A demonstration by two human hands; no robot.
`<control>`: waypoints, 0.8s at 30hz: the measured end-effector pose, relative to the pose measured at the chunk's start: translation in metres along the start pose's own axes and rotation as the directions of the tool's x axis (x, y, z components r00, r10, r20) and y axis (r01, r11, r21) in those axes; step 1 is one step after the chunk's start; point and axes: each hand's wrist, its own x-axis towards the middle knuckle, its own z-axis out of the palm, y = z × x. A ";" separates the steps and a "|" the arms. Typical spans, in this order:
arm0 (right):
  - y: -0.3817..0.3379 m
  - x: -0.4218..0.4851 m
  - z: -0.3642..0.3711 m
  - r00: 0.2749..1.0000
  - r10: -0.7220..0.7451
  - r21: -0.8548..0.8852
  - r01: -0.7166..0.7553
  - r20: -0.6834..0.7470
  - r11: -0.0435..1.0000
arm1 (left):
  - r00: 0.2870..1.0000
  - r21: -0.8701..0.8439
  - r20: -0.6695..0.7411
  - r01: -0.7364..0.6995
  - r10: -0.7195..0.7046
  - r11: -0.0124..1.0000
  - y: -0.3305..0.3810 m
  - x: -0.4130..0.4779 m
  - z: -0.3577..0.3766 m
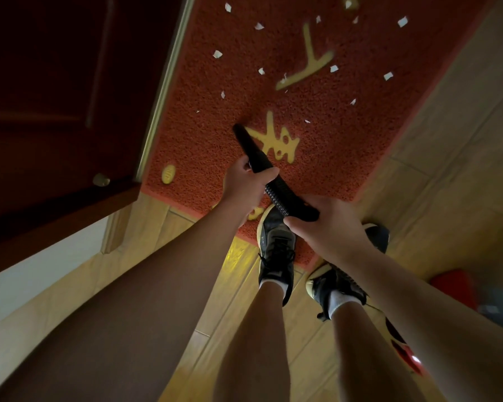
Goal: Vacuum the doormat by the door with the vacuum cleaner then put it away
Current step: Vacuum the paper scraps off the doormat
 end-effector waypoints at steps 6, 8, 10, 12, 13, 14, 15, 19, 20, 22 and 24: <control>-0.005 0.008 0.001 1.000 -0.006 -0.039 0.006 0.015 0.999 | 1.000 -0.019 -0.002 0.016 -0.016 1.000 0.003 0.003 -0.006; -0.006 0.008 0.001 1.000 -0.013 -0.040 0.014 0.016 0.999 | 1.000 -0.028 -0.007 0.012 -0.012 1.000 0.002 0.004 -0.008; -0.008 0.009 0.001 1.000 -0.018 -0.033 0.019 0.026 0.999 | 1.000 -0.035 -0.024 0.007 -0.008 0.999 0.003 0.002 -0.012; -0.012 0.011 0.002 0.999 -0.013 -0.032 0.014 0.038 0.999 | 0.999 -0.026 -0.040 -0.004 0.003 1.000 0.003 0.001 -0.016; -0.014 0.012 0.003 0.999 -0.013 -0.033 0.014 0.042 0.999 | 0.999 -0.019 -0.045 -0.006 0.005 1.000 0.004 0.000 -0.019; -0.015 0.013 0.004 0.999 -0.016 -0.039 0.018 0.044 0.999 | 0.999 -0.014 -0.045 -0.006 0.005 1.000 0.004 0.000 -0.022; -0.017 0.014 0.005 0.999 -0.019 -0.048 0.021 0.046 0.999 | 0.999 -0.012 -0.042 -0.004 0.004 1.000 0.004 0.000 -0.024; -0.026 0.019 0.011 0.999 -0.023 -0.027 0.025 0.048 0.999 | 0.998 -0.017 -0.059 0.003 -0.004 1.000 0.005 0.004 -0.035; -0.028 0.020 0.013 0.998 -0.024 -0.015 0.025 0.056 1.000 | 0.997 -0.013 -0.071 0.003 -0.004 1.000 0.005 0.005 -0.038; -0.032 0.023 0.016 0.997 -0.021 -0.005 0.022 0.073 1.000 | 0.996 0.004 -0.088 0.010 -0.010 1.000 0.007 0.007 -0.044; -0.034 0.027 0.021 0.997 -0.022 -0.002 0.022 0.080 1.000 | 0.995 0.014 -0.097 0.008 -0.007 1.000 0.010 0.007 -0.049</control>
